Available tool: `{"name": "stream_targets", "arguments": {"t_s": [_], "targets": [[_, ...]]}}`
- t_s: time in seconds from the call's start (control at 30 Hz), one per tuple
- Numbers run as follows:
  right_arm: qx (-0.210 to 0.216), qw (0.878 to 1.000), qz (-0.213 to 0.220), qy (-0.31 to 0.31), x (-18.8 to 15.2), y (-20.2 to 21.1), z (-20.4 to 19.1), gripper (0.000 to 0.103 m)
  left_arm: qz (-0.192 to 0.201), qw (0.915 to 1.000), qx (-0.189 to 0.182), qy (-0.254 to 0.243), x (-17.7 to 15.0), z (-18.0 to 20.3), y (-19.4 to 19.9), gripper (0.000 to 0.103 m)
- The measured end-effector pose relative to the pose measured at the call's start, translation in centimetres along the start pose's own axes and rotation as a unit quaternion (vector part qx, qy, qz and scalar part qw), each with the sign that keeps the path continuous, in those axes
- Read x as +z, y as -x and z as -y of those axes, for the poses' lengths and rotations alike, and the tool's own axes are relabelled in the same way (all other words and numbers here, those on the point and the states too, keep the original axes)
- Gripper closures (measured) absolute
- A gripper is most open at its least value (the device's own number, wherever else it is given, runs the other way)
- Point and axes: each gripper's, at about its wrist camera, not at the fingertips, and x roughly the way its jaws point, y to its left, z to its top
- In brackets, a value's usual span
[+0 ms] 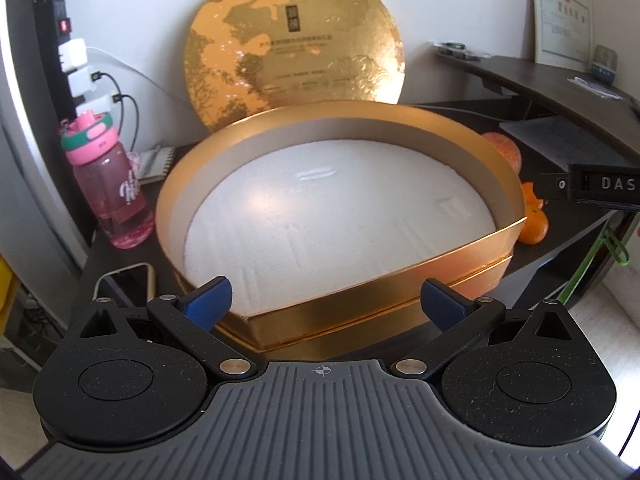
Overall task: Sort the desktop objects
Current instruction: 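Move the right tool toward the mandarin oranges beside the gold box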
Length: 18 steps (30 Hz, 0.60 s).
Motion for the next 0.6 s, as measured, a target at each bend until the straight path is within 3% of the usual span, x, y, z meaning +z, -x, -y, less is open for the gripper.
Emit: {"name": "stream_targets", "arguments": {"t_s": [0.6], "targets": [[-0.018,1.0,0.019,-0.001,-0.1,-1.3,1.9,0.0,-0.013,0.9999,-0.009,0.006,1.0,0.9,-0.8,0.001]]}}
